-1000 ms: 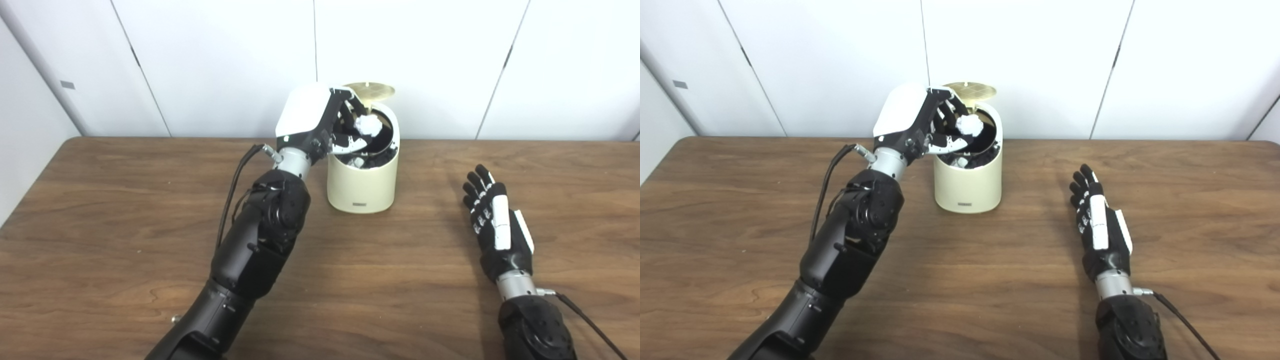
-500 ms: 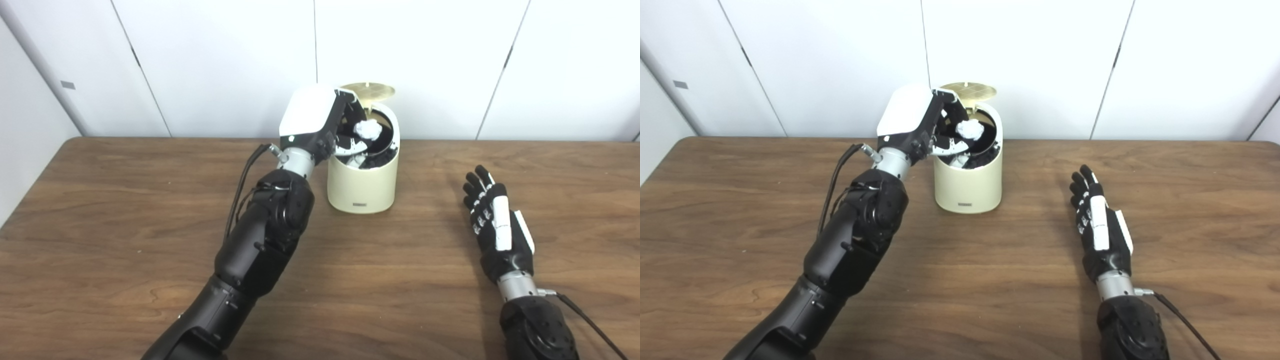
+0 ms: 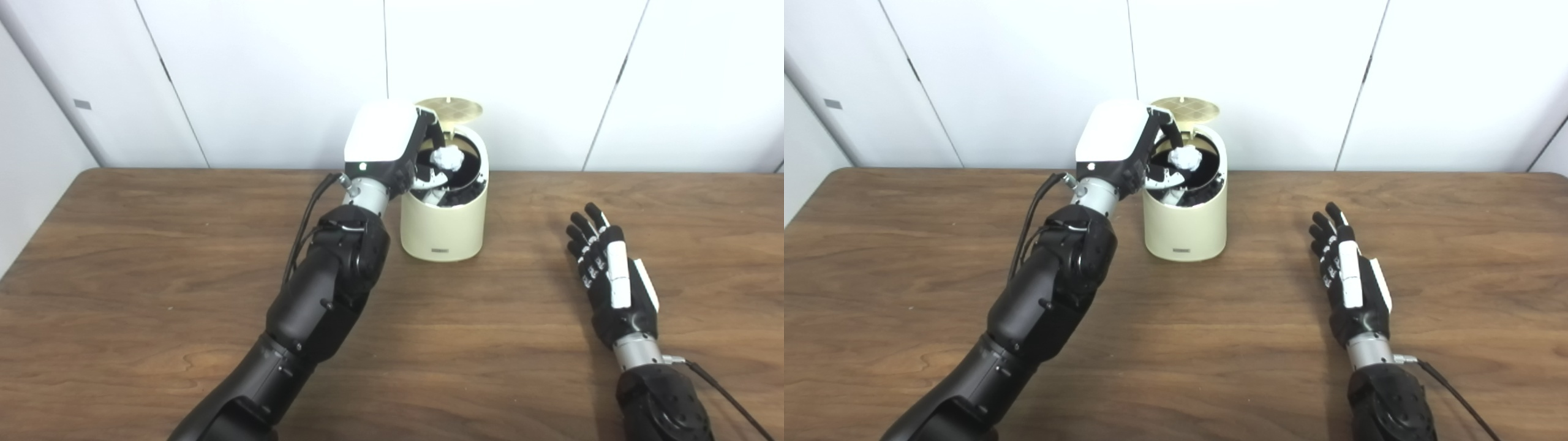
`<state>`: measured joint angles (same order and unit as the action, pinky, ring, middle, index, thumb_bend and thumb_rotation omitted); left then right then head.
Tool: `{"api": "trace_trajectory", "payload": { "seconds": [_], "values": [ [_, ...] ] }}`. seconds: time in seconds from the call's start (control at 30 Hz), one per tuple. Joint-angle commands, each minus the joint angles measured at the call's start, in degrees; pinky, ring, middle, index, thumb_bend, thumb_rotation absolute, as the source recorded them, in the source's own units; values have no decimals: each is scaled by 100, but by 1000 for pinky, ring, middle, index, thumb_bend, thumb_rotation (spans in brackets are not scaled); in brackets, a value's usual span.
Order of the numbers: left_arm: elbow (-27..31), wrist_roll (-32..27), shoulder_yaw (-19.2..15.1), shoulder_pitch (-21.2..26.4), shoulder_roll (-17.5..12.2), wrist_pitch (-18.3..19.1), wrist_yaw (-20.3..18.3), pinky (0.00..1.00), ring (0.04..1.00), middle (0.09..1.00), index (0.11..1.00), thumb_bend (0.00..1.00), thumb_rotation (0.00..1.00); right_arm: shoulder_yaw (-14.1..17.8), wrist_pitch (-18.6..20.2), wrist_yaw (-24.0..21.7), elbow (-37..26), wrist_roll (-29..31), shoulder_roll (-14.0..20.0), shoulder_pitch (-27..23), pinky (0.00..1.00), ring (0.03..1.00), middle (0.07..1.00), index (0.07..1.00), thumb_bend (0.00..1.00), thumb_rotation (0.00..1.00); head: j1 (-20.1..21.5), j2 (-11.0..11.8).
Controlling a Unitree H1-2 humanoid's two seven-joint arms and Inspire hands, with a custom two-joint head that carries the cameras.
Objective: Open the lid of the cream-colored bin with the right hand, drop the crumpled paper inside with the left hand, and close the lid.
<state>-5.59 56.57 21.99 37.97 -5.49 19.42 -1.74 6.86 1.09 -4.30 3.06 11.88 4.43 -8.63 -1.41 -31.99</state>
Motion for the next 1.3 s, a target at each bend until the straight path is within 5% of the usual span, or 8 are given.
{"api": "trace_trajectory", "payload": {
  "seconds": [0.0,0.17,0.3,0.63,0.9,0.97,1.03,1.27],
  "values": [
    [135,137,-27,299,-53,-9,96,550,648,676,494,523,53,26,-33,-20,-19,19,41,35,961,945,931,951,560,927,-16,-5],
    [160,157,-33,301,-46,65,27,562,662,683,495,523,53,33,-17,-18,-19,31,52,30,937,942,927,947,562,926,-18,-2],
    [188,99,-83,277,-2,97,28,561,657,690,676,923,2,28,-16,-10,-20,4,66,33,923,935,923,945,558,938,-15,-9],
    [219,34,-133,251,39,163,-61,579,696,722,746,967,0,39,7,-9,-7,35,73,13,919,933,928,940,571,923,-45,-21],
    [234,-273,-320,195,136,-22,221,527,639,673,634,897,0,32,57,7,-12,17,80,-7,915,932,925,938,577,927,-63,-36],
    [238,-434,-429,141,195,-153,446,434,496,590,514,584,6,33,45,17,11,5,79,-17,913,931,925,935,574,923,-63,-36],
    [242,-568,-517,88,231,-265,610,365,468,566,491,501,1,20,12,14,37,-30,92,-19,915,935,927,935,577,929,-68,-44],
    [262,-858,-702,-84,229,-749,1204,335,433,531,481,474,0,33,6,-1,83,-1,103,-33,927,931,916,931,570,940,-82,-47]
  ]
}}
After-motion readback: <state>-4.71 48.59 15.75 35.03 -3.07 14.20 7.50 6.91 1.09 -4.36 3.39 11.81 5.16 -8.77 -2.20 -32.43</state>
